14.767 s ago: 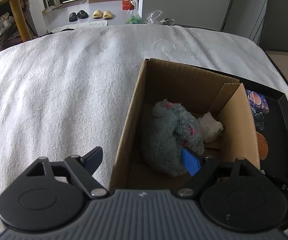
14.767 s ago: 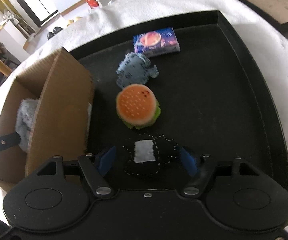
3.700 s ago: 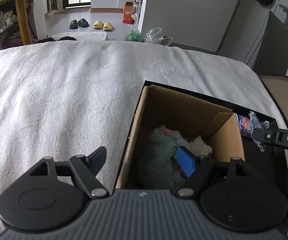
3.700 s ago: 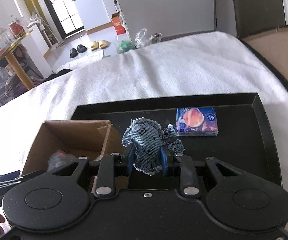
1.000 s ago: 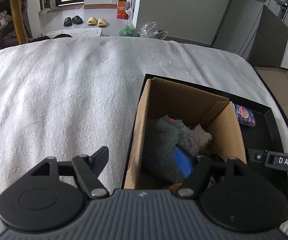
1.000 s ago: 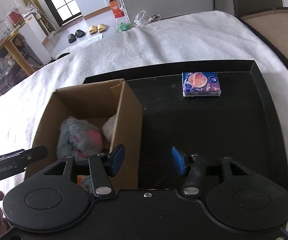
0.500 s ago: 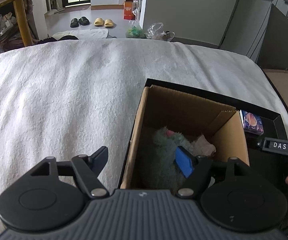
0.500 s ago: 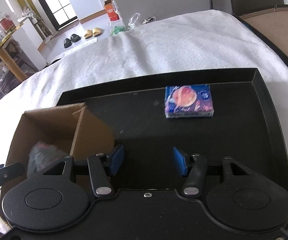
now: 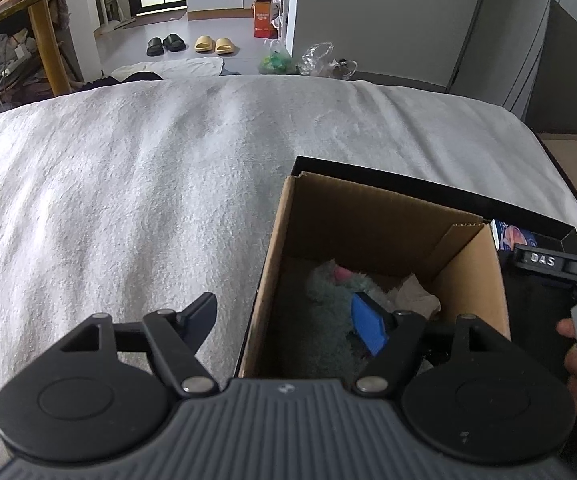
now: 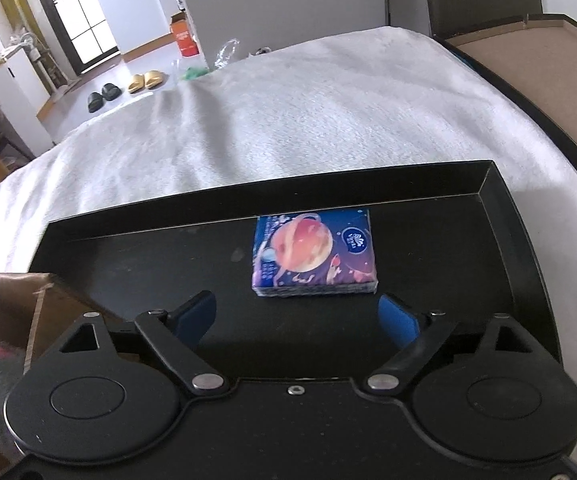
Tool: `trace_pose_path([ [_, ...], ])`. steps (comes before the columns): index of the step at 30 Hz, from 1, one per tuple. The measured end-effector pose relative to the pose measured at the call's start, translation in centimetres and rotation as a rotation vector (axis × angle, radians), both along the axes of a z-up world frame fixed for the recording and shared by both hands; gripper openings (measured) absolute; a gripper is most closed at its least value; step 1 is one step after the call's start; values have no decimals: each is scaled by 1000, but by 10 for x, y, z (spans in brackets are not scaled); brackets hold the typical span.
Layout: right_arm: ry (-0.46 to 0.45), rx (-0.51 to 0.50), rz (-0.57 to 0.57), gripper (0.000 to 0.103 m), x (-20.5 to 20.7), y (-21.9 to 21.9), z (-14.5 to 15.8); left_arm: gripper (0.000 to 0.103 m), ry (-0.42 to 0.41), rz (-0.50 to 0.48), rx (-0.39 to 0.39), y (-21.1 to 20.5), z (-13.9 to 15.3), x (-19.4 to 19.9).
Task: Organize soft objects
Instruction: 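Grasp the purple planet-printed tissue pack with the right tool, then lower the tissue pack into the box and open the right tool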
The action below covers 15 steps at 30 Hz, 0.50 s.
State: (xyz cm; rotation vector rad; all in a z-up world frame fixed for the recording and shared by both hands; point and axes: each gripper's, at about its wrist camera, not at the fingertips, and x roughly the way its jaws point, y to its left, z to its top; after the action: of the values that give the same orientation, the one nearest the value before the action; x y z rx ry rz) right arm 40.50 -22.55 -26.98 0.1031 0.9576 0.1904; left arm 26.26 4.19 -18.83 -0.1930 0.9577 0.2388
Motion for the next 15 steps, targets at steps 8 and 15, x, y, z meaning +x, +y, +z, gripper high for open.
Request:
trace_pose_path([
  [8,-29,-63,-11,93,12,11,-13,73,15,-7,2,0,-6,2],
  [15,-37,-70,10,70,10,10,-9,73,14,-9,-11,2,-8,3],
])
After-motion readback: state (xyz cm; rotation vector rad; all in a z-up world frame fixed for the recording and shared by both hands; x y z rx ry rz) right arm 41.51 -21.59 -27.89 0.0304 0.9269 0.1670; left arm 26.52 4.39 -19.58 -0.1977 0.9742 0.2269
